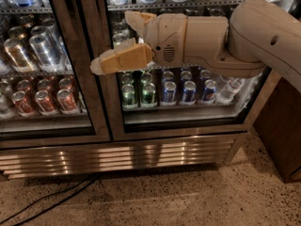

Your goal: Open left fridge door

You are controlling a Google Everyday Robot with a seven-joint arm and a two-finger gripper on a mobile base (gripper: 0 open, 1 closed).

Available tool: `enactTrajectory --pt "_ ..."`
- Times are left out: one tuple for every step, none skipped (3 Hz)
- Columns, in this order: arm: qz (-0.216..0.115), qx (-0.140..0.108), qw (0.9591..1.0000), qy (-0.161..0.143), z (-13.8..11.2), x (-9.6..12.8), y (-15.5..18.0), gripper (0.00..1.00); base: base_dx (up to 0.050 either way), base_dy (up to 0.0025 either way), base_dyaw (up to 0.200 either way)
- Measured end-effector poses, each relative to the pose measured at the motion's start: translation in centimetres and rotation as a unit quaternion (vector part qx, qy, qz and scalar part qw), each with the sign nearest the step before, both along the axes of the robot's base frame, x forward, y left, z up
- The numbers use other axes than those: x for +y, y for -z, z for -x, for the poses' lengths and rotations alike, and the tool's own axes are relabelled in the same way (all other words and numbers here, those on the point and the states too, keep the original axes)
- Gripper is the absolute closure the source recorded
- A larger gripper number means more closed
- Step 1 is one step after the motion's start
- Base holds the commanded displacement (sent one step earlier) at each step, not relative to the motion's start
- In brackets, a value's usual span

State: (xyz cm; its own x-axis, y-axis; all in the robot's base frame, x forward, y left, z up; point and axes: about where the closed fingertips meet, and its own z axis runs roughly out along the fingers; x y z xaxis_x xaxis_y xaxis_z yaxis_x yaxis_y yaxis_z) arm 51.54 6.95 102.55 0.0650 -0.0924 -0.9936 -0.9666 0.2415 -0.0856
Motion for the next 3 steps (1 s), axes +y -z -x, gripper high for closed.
enactTrajectory --pt "0.0 0.0 1.0 0.0 0.0 0.0 0.0 0.0 0.0 -0.00002 0.194" --pt "0.0 0.0 1.0 0.0 0.0 0.0 0.0 0.0 0.05 0.00012 -0.003" --pt "0.0 0.0 1.0 0.0 0.0 0.0 0.0 0.0 0.049 -0.00001 0.0"
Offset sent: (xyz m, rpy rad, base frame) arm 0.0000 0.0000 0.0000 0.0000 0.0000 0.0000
